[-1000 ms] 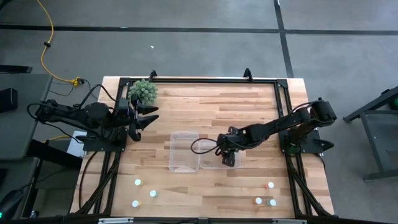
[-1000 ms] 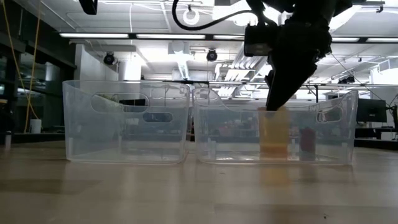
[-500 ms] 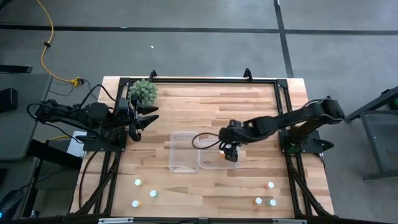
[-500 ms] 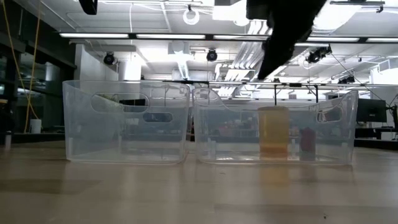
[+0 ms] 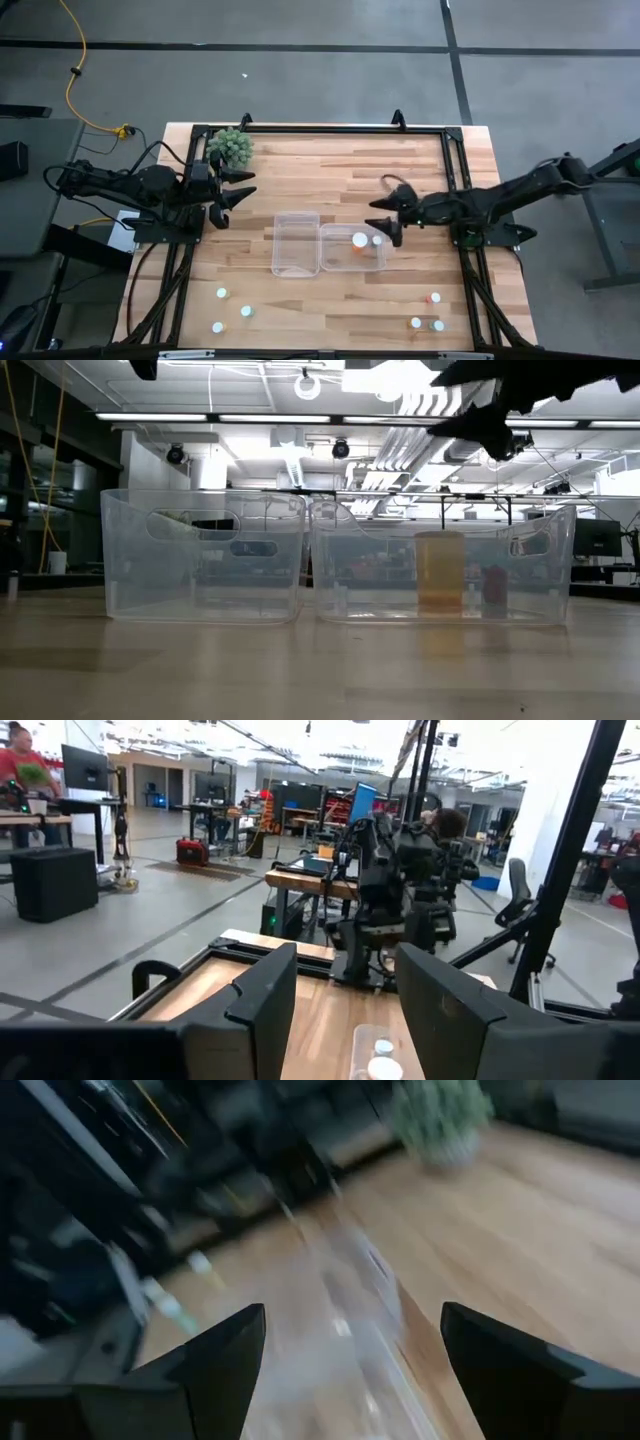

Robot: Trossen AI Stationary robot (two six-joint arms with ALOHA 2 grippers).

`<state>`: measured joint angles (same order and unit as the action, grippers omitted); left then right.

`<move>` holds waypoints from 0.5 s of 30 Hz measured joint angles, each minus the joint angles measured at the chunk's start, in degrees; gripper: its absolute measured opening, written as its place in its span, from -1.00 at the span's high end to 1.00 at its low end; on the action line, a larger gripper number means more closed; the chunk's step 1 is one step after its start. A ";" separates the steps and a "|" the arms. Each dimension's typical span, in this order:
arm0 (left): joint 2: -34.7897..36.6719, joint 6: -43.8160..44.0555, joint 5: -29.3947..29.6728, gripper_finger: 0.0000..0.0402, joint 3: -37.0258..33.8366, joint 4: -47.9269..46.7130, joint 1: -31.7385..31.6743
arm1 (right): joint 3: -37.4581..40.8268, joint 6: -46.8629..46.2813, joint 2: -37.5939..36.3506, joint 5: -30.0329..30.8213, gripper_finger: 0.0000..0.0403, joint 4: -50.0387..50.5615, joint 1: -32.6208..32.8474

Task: Pick and place medicine bottles into bin by pill shape (circle, oval)
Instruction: Put the top yellow pill bottle into the left transparent bin

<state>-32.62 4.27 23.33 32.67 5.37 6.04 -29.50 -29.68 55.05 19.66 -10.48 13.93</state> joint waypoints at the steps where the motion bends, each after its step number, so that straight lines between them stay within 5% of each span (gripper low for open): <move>1: 0.00 0.00 0.06 0.20 0.00 0.00 0.00 | 1.08 1.69 -0.67 0.00 -0.45 -3.32 0.00; 8: -0.02 1.36 -0.33 0.20 0.00 0.06 0.00 | -0.08 15.11 -1.71 -0.80 -0.45 -10.35 0.00; 15: -1.46 1.51 -0.41 0.20 0.00 0.04 0.02 | -1.52 17.02 -1.54 -1.48 -0.45 -10.25 0.00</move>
<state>-34.08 5.78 22.92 32.67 5.41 6.07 -31.03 -12.67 53.52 18.18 -20.73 13.93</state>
